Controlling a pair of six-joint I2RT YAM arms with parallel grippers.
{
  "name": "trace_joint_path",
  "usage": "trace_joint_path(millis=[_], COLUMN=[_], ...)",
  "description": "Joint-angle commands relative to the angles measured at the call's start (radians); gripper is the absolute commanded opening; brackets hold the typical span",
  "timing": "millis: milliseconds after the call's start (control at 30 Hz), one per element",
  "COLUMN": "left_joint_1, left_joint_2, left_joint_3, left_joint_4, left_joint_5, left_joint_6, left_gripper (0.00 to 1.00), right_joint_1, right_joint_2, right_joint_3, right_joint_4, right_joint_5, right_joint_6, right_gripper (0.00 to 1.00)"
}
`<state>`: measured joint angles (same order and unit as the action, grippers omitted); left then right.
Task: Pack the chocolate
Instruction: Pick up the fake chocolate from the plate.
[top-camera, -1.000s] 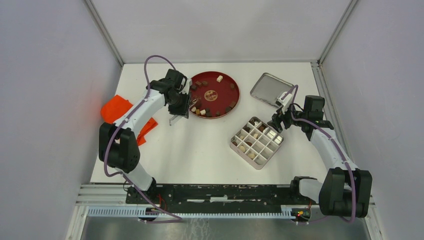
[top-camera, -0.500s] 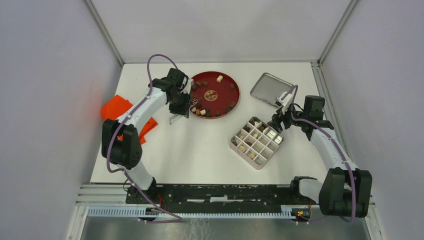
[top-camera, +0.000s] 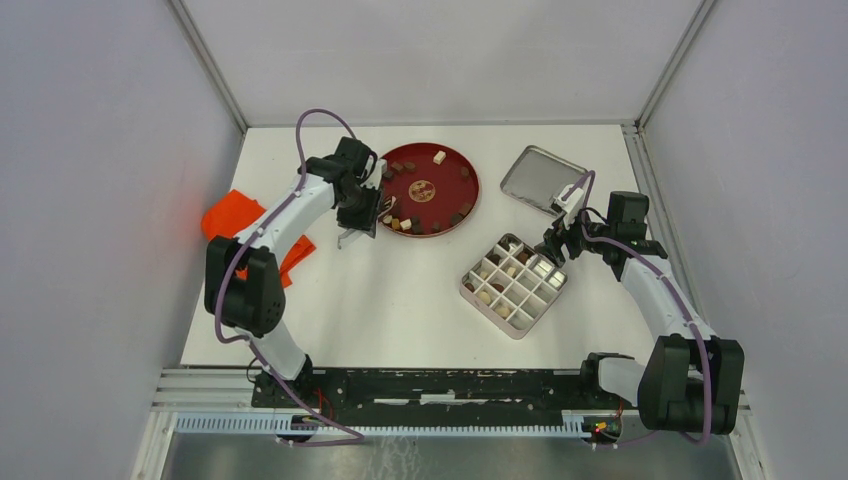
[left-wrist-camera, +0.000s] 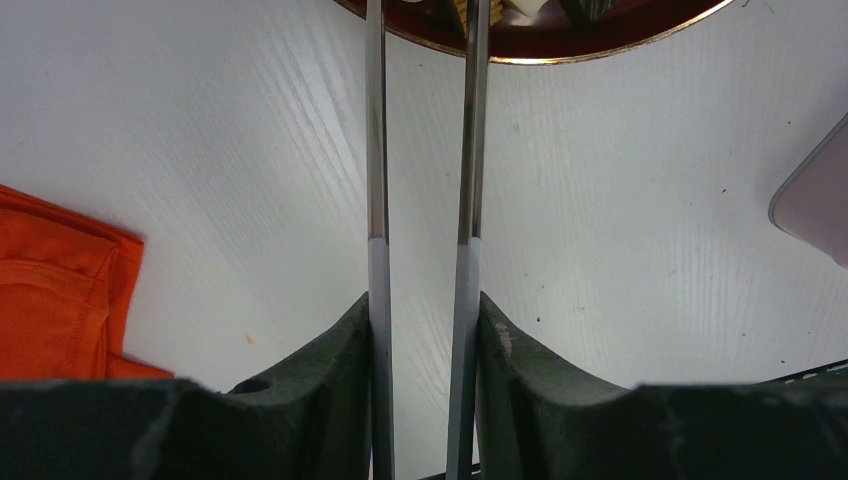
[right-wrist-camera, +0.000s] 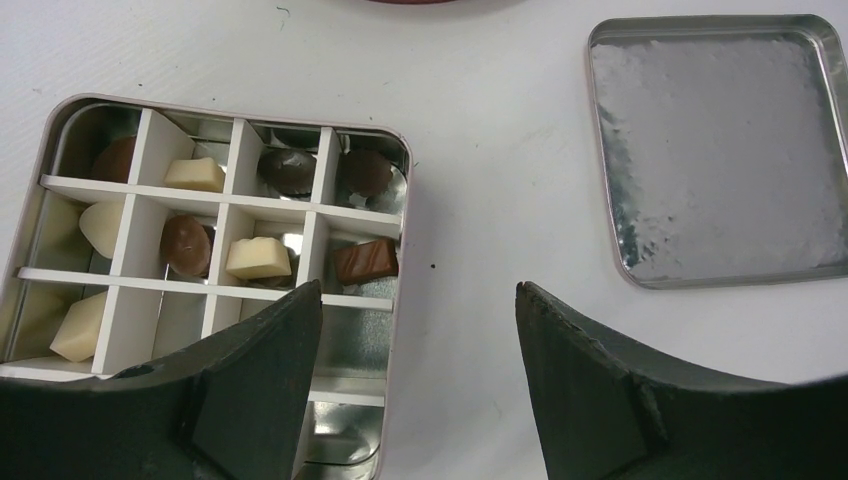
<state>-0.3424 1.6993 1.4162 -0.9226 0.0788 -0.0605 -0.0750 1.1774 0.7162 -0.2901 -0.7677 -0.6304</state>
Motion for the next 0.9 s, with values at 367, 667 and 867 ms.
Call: trace_joint_path(millis=[367,667,867], left_joint_1=[0.000,-0.026,-0.051], left_joint_2=[0.028,0.010,0.009], left_joint_3=[0.012,0.007,0.023], left_joint_4=[0.007,0.002,-0.007], left_joint_5=[0.033,0.024,0.002], left_joint_6=[0.020,0.002,-0.008], left_gripper=[0.40,0.32,0.30], right_joint_1=[-0.005,-0.005,-0.005], right_joint_2=[-0.001,-0.002,-0.004], right_joint_3=[0.043,0.043,0.045], right_joint_4=[0.002,0.001,-0.001], right_joint_5=[-0.028,-0.031,-0.031], right_joint_6=[-0.015,-0.016,-0.018], right_gripper=[0.77,0.77,0.77])
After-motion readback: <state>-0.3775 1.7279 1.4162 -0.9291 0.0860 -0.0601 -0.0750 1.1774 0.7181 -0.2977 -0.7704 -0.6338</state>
